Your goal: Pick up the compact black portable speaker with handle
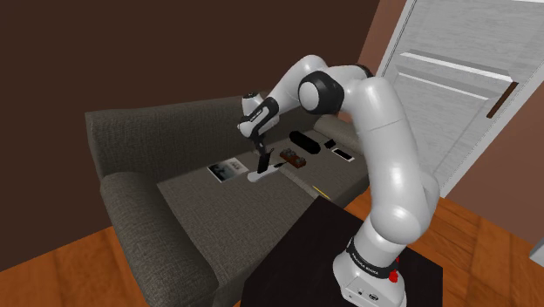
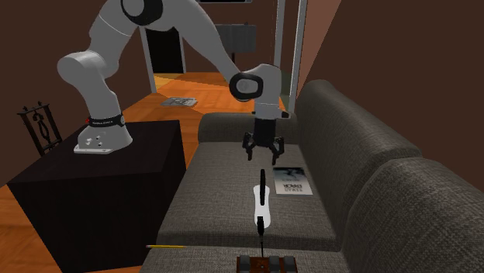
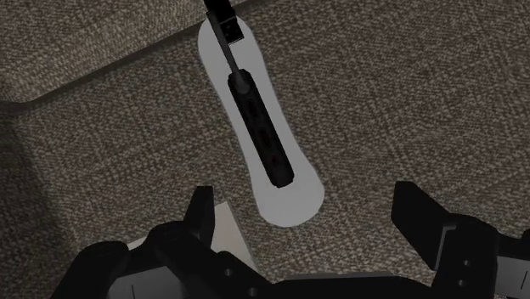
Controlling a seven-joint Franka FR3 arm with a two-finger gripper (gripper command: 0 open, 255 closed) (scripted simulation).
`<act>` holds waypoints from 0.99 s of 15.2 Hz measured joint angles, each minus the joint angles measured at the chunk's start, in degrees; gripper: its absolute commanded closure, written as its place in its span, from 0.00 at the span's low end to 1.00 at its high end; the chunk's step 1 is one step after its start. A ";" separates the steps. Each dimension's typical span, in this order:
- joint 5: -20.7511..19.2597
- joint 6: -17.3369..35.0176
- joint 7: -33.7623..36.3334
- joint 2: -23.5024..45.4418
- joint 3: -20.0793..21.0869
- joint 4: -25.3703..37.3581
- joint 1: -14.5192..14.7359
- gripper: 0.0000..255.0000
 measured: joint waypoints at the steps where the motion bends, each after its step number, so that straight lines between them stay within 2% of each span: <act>1: -0.05 0.23 -0.48 1.54 0.14 1.43 -0.32 0.00; 8: 0.01 2.52 -0.04 6.65 0.52 4.20 -0.66 0.00; 9: 0.02 2.66 -0.01 6.88 0.54 4.28 -0.68 1.00; 15: 0.02 2.81 0.03 7.01 0.56 4.33 -0.67 1.00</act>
